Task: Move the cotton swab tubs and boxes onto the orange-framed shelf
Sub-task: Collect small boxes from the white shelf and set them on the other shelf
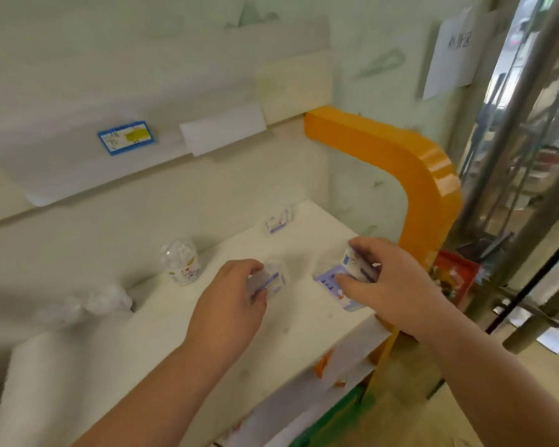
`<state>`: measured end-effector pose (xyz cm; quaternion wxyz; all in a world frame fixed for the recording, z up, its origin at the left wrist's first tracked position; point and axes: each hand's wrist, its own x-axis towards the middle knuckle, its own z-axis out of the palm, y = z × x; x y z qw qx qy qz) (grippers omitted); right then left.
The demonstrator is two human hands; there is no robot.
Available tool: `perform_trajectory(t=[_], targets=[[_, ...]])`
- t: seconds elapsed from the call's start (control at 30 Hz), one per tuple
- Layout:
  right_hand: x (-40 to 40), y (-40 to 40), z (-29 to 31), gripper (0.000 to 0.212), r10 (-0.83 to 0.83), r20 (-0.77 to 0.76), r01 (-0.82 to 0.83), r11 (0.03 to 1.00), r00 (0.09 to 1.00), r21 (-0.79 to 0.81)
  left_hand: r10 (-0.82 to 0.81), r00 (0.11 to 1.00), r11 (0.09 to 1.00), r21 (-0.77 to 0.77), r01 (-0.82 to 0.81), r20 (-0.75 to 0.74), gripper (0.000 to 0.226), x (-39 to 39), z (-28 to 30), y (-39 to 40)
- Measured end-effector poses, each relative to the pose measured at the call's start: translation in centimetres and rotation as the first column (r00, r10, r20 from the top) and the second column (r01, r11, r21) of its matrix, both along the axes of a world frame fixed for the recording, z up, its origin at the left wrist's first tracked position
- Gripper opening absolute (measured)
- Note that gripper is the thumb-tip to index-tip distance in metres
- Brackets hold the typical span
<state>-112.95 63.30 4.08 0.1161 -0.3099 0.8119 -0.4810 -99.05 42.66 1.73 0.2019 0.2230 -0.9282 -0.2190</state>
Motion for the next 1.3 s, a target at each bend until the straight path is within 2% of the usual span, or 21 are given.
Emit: perform_trajectory(t=[0.2,0.37,0.47,0.57,0.67,0.77,0.93,1.07,1.3], targets=[[-7.5,-1.6,-1.0,0.033,0.147,0.035,-0.146,0.989,0.989,-0.019,0.070,0.997,0.996,-0.052,-0.068,0.026,0.032,-8.8,-2.7,-1.4],[-10.3,-3.4,-2.2,0.033,0.185,-0.043,-0.183,0.982,0.982,0.046,0.129,0.991,0.988,-0.089,-0.126,0.034,0.033,-12.8,-4.4,-3.1],[-11.2,-4.4,-2.6,0.032,0.204,-0.069,-0.199,0.978,0.977,0.063,0.115,0.993,0.979,-0.173,-0.109,0.021,0.032,-13.9,-4.8,-3.9],[-11.8,-5.2,-2.7,0.028,0.226,-0.082,-0.218,0.971,0.971,0.096,0.128,0.992,0.937,-0.328,-0.120,0.004,0.029,-14.4,-5.0,-4.5],[-12.2,-5.7,-2.8,0.028,0.258,-0.106,-0.244,0.962,0.960,0.124,0.159,0.987,0.900,-0.410,-0.148,-0.008,0.024,-15.1,-5.0,-4.5],[-12.7,-6.1,-3.2,0.034,0.258,-0.126,-0.243,0.962,0.958,0.127,0.172,0.985,0.889,-0.429,-0.159,-0.008,0.027,-16.0,-5.1,-4.7],[-13.3,-6.5,-3.2,0.028,0.269,-0.128,-0.252,0.958,0.954,0.140,0.098,0.992,0.925,-0.376,-0.059,0.086,0.032,-17.2,-5.2,-5.7],[-13.8,-6.9,-3.5,0.029,0.252,-0.166,-0.228,0.962,0.953,0.148,0.103,0.988,0.927,-0.372,-0.052,0.119,0.033,-17.2,-4.8,-6.0],[-15.0,-9.0,-4.3,0.046,0.259,-0.339,-0.206,0.961,0.904,0.185,0.183,0.976,0.914,-0.385,-0.125,0.119,0.040,-15.6,-4.4,-6.5]])
